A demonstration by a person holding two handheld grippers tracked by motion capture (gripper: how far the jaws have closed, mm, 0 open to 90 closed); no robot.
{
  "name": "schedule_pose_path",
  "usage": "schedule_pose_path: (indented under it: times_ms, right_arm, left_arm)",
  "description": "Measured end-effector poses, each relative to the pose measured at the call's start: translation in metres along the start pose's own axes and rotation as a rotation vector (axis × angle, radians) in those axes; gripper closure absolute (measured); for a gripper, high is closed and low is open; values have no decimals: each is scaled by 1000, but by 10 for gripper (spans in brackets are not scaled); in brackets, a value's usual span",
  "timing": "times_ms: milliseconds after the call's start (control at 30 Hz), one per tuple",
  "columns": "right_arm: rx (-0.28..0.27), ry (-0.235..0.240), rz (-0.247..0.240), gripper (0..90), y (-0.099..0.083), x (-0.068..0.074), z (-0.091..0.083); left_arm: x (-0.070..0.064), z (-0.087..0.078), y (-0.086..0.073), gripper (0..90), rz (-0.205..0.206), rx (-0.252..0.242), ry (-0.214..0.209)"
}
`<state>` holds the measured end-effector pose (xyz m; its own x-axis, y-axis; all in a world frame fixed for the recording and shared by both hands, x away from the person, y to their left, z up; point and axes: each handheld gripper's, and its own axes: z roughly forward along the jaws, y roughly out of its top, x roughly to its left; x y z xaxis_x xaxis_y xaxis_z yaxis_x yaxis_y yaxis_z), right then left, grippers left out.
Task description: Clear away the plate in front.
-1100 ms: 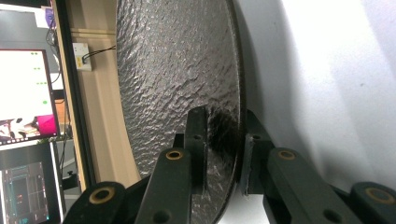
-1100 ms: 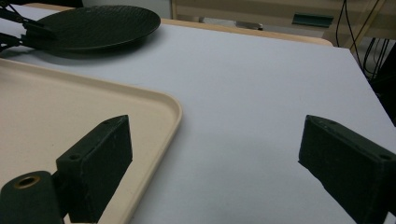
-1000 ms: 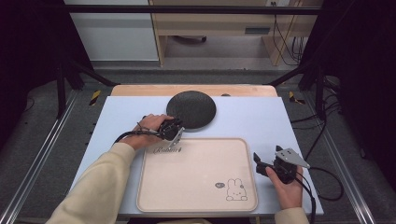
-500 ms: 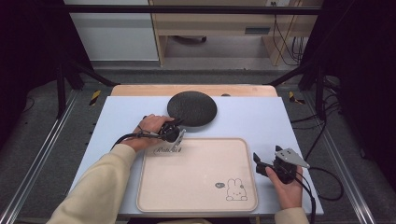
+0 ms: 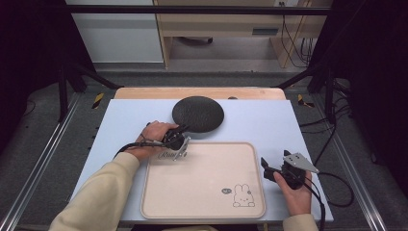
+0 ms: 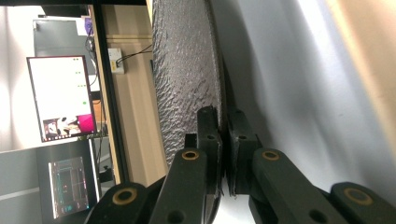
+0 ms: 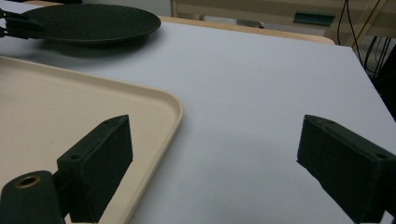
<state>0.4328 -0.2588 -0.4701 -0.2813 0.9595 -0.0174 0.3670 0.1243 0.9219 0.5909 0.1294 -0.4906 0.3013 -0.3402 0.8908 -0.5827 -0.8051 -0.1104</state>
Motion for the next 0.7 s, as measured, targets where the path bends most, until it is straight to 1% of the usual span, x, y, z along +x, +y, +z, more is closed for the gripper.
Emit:
schedule_pose_path:
  times_ms: [33,67,133,167,200,233,267,300,333,400,433,467,500,600,633,667,700]
  right_arm:
    - [-1,-1,-3,103,0,0,0]
    - [-2,-3,-4,103,0,0,0]
    - [-3,-3,-4,103,0,0,0]
    - [-2,-3,-3,104,0,0,0]
    - [-1,-1,0,104,0,0,0]
    - [-1,-2,-2,104,0,0,0]
    - [-1,-3,-2,104,0,0,0]
    - [-1,-5,-2,104,0,0,-1]
    - [-6,-6,-4,104,1,0,-1]
    - [-3,-14,-6,104,0,-2,-2]
    - [3,-19,-4,104,-1,-3,-1]
    - [6,-25,-1,104,-2,-4,-1]
    - [7,-30,-2,105,-2,-4,-1]
    - [-1,-35,1,106,0,-4,-1]
    - [-1,-35,-5,106,0,-4,-1]
    - [2,-36,-2,106,0,-4,-2]
    - [3,-37,-3,106,0,-3,-2]
  left_arm:
    - [-2,-1,0,854,-19,-9,3]
    - [-2,-4,1,854,-28,-11,8]
    - [-1,-8,3,853,-24,-17,12]
    - [1,-11,5,853,4,-22,14]
    - [0,-12,5,852,-14,-27,15]
    - [1,-14,6,853,-12,-34,19]
    - [3,-17,7,852,2,-40,22]
    - [3,-19,8,853,-16,-50,20]
    - [6,-24,10,853,-5,-60,23]
    - [8,-29,11,851,-14,-79,24]
    - [8,-33,13,850,-7,-89,28]
    - [8,-35,14,851,-10,-100,30]
    - [8,-38,16,852,-1,-105,34]
    - [6,-45,21,851,-1,-134,41]
    - [4,-45,22,851,-28,-162,49]
    - [3,-47,24,850,-27,-166,52]
    - [3,-49,26,850,-17,-161,54]
